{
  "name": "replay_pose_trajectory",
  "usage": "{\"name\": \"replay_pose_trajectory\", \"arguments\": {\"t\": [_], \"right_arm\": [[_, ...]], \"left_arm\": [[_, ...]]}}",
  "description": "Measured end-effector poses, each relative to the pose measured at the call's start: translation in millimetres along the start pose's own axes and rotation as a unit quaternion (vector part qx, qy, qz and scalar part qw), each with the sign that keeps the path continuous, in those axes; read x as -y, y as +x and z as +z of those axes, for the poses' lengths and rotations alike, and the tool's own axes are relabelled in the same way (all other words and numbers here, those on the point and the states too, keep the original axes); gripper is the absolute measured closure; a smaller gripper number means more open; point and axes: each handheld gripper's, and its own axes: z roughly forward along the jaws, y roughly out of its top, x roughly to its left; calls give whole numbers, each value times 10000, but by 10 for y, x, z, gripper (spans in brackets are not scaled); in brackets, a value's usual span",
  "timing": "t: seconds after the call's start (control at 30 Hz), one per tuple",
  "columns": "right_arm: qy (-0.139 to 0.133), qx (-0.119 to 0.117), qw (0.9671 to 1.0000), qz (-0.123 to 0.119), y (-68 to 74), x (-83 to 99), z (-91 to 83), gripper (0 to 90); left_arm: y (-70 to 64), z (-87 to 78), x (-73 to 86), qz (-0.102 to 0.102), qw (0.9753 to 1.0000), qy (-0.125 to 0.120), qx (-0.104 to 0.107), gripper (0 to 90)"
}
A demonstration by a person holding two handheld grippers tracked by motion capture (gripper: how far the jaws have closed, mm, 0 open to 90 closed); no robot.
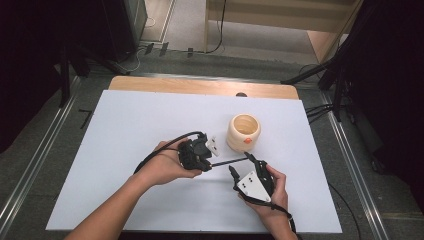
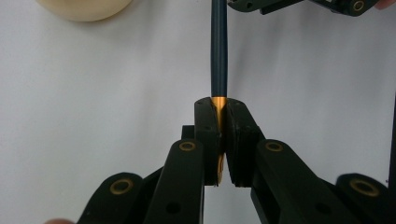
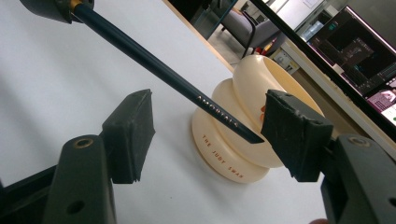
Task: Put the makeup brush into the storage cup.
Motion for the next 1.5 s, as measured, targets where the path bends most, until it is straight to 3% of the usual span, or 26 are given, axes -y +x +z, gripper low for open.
{"name": "replay_pose_trajectory", "arguments": {"t": [0.63,1.03,1.13,1.2,1.23,1.3,1.37,1.5], "right_arm": [[-44,87,9989,-459,29,-9,2,508],[38,88,9983,-576,22,-9,-4,592],[86,40,9974,-711,22,-11,1,635],[177,-102,9950,-983,21,-10,12,702],[262,-232,9934,-1094,37,-9,19,746],[332,-304,9921,-1168,61,-5,34,810],[353,-434,9912,-1198,87,-12,47,862],[367,-519,9935,-942,78,-26,47,865]], "left_arm": [[-28,24,-40,83,9999,90,25,858],[-38,23,-43,74,10000,58,-5,858],[-38,20,-40,143,9998,96,-51,857],[-38,13,-29,137,9999,40,-78,849],[-37,4,-27,135,9998,-8,-144,816],[-23,-32,-27,26,9992,-187,-339,652],[5,-81,-26,-110,9987,-398,-311,521],[23,-115,-5,-236,9968,-609,-460,385]]}}
